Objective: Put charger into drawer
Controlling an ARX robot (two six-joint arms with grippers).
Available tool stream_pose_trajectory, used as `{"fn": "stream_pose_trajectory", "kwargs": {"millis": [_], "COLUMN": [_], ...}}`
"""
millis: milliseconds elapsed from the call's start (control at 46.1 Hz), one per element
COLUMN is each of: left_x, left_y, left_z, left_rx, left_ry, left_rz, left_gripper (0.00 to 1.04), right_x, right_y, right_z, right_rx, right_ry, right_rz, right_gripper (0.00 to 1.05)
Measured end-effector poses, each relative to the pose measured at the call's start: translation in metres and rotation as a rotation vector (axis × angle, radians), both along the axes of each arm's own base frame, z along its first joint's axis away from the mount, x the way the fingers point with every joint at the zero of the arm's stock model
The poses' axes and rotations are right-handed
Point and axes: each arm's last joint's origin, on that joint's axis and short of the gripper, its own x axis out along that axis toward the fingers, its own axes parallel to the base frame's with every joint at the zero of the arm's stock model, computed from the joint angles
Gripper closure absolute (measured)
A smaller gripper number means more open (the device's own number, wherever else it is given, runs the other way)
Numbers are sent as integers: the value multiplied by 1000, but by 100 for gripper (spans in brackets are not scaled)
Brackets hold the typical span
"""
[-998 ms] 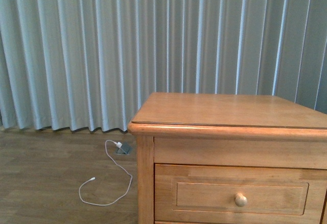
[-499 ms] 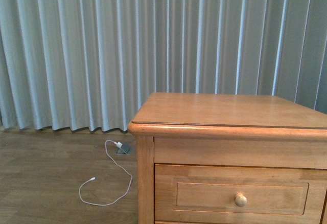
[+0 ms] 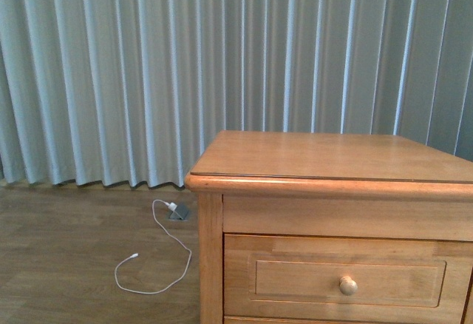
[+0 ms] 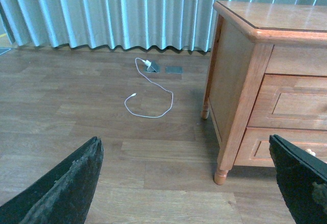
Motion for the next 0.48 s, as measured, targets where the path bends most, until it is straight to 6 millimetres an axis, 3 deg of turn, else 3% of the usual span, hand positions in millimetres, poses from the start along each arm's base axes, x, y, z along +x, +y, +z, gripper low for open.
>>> {"fn": "stream_pose_trajectory", "kwargs": {"millis": [239,477], "left_x": [0,0], "left_y": [0,0], "left_z": [0,0], "left_rx": [0,0], "left_ry": [0,0], "left_rz": [0,0], "left_gripper": [6,6], "right_x": [0,0], "right_y": [0,0], "right_z": [0,0], "right_rx": [-1,0], "right_ry": [0,0], "right_rz": [0,0], "right_gripper": [101,46]}}
